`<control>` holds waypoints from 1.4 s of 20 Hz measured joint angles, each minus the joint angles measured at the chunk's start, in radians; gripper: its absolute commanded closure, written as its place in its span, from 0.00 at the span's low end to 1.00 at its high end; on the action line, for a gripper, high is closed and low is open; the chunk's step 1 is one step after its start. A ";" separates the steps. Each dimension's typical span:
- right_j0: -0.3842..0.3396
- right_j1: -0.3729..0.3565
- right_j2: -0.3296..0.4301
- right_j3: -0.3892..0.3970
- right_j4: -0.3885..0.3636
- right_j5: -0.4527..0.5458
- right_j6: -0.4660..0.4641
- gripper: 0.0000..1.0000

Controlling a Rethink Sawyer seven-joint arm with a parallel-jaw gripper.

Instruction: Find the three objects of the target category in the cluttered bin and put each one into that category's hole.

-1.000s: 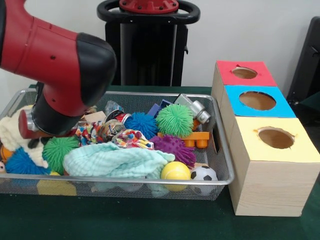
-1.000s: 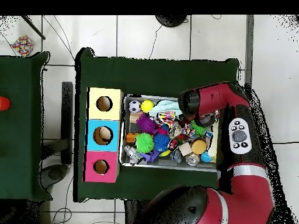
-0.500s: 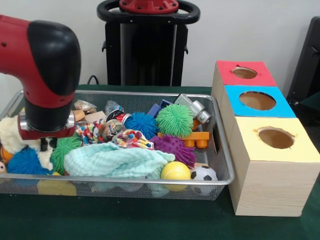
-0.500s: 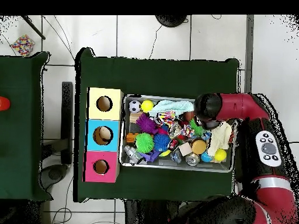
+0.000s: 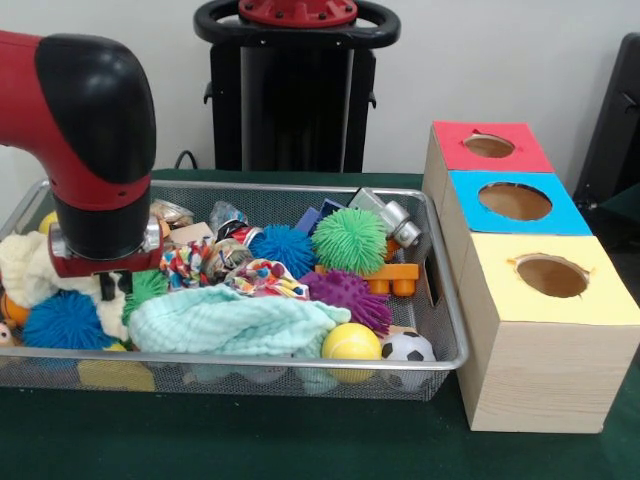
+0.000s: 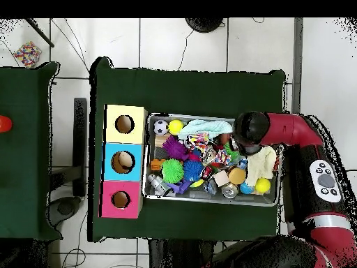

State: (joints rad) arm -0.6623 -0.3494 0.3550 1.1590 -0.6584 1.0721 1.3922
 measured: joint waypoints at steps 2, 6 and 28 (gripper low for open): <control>0.003 0.000 0.000 0.000 0.007 0.000 0.000 1.00; 0.005 0.000 0.000 0.000 0.020 0.000 0.000 1.00; 0.067 -0.141 -0.012 0.113 0.111 -0.015 0.000 1.00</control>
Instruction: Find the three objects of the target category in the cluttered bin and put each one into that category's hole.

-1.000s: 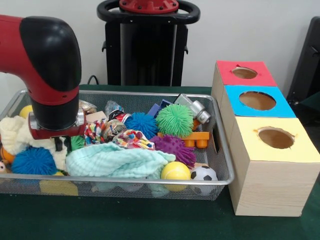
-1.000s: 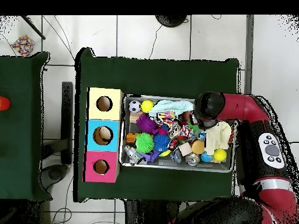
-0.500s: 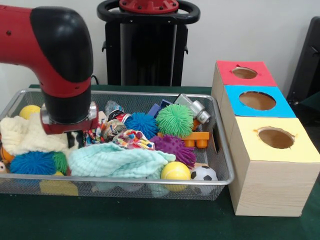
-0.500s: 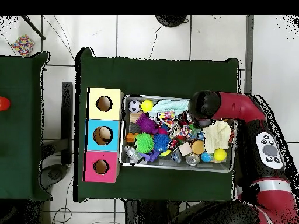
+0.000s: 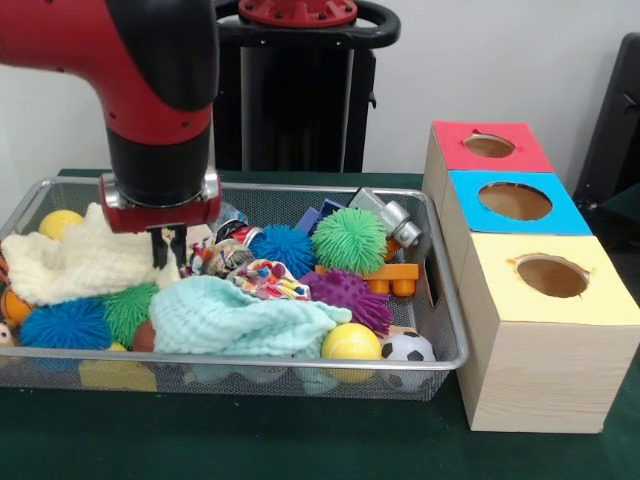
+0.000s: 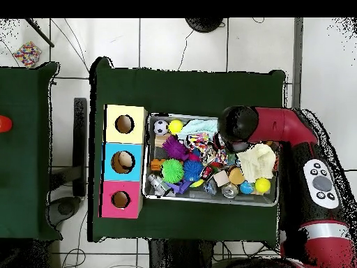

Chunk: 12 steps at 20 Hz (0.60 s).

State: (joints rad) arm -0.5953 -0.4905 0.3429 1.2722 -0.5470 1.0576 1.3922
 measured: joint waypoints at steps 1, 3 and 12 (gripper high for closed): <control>0.002 -0.006 -0.001 0.004 0.003 0.000 0.000 1.00; 0.007 -0.021 -0.003 0.012 0.014 0.000 0.000 1.00; 0.027 -0.064 -0.024 0.050 0.083 0.000 0.002 1.00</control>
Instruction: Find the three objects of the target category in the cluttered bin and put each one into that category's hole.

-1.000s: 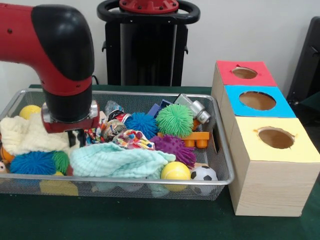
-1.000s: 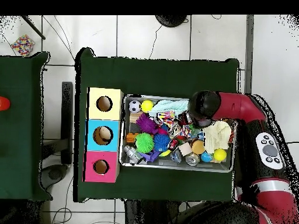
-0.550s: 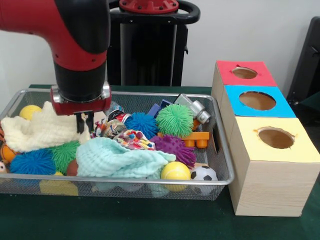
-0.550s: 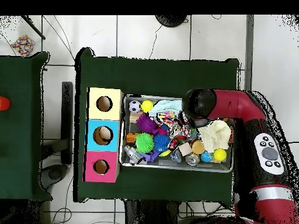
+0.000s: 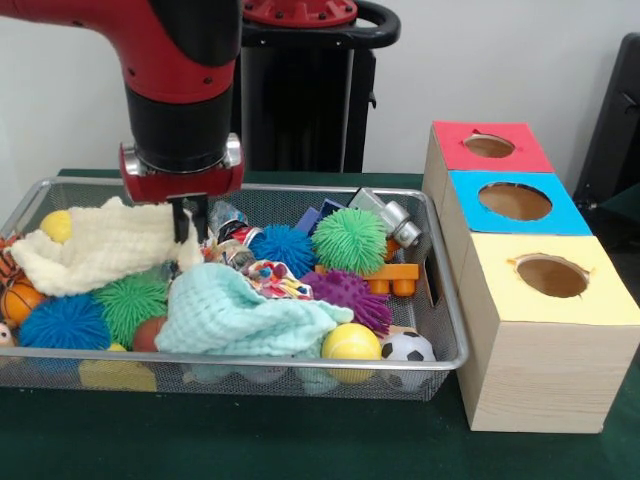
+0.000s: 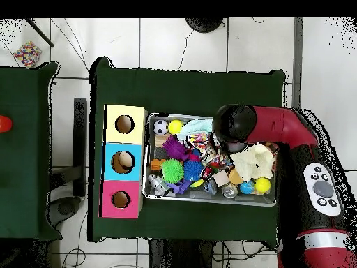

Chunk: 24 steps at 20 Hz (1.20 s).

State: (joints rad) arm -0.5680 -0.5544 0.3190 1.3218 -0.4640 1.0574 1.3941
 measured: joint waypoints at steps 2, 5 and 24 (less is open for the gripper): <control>0.006 -0.006 -0.006 0.008 0.022 0.000 0.003 1.00; 0.023 -0.014 -0.024 0.021 0.061 0.000 0.009 1.00; 0.172 -0.059 -0.137 0.069 0.243 0.000 0.148 1.00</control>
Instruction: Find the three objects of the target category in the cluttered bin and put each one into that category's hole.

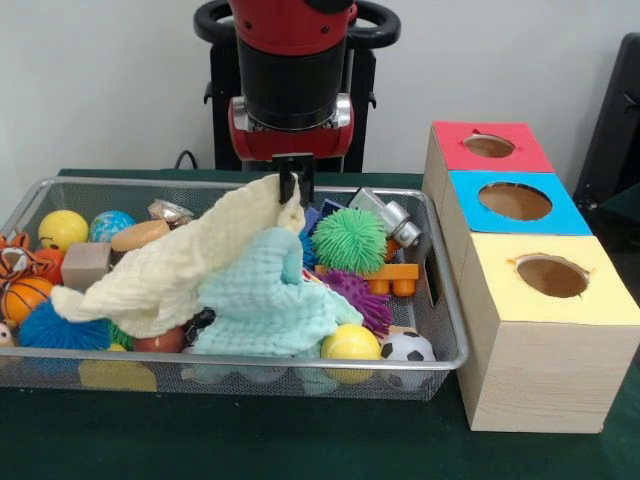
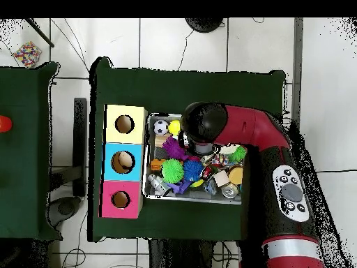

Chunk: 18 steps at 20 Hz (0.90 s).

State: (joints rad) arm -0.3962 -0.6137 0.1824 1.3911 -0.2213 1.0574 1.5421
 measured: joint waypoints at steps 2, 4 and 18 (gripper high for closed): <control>0.007 0.000 -0.011 0.002 0.004 0.000 0.000 1.00; 0.009 0.000 -0.017 0.004 0.007 0.000 0.000 1.00; -0.043 0.032 -0.020 0.060 0.051 -0.070 0.000 0.00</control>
State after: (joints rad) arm -0.4395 -0.5819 0.1622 1.4515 -0.1704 0.9875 1.5425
